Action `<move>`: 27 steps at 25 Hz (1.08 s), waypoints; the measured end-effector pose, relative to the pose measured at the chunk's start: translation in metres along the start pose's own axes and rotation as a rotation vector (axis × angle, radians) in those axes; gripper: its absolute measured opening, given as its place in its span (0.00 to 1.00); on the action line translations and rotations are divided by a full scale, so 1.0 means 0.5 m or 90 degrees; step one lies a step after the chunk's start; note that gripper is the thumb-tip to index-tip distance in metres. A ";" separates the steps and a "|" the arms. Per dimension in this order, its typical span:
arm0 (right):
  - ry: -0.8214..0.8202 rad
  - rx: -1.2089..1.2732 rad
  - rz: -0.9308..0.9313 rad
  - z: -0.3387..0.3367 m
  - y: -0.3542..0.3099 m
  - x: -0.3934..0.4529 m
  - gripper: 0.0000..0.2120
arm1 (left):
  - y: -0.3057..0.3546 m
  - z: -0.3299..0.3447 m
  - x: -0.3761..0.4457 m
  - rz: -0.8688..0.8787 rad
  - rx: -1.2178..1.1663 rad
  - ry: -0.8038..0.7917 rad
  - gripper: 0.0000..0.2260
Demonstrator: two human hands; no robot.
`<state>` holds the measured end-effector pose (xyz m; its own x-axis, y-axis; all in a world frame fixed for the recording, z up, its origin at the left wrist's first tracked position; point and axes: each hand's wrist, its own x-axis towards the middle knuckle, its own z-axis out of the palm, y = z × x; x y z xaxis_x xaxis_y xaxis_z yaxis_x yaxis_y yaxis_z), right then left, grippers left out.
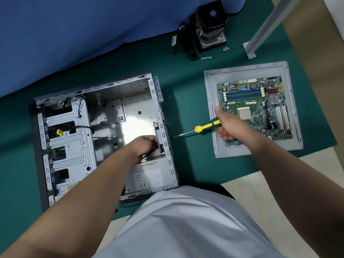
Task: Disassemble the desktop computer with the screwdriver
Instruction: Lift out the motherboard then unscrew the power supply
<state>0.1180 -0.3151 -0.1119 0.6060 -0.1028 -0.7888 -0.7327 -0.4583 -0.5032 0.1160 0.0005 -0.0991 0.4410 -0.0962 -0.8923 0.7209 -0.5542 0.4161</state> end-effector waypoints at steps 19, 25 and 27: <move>-0.018 0.164 0.030 0.004 -0.011 -0.005 0.08 | 0.019 0.003 -0.017 -0.010 0.028 0.019 0.18; 0.011 0.031 0.021 0.006 -0.015 -0.007 0.22 | 0.009 -0.001 -0.016 -0.016 -0.030 0.006 0.19; 0.008 0.120 -0.004 0.007 -0.016 -0.003 0.08 | 0.009 0.000 -0.016 -0.017 -0.030 0.007 0.19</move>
<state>0.1220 -0.3081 -0.1079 0.6133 -0.1122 -0.7818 -0.7735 -0.2856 -0.5658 0.1160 -0.0012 -0.0901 0.4275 -0.0731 -0.9011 0.7563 -0.5171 0.4008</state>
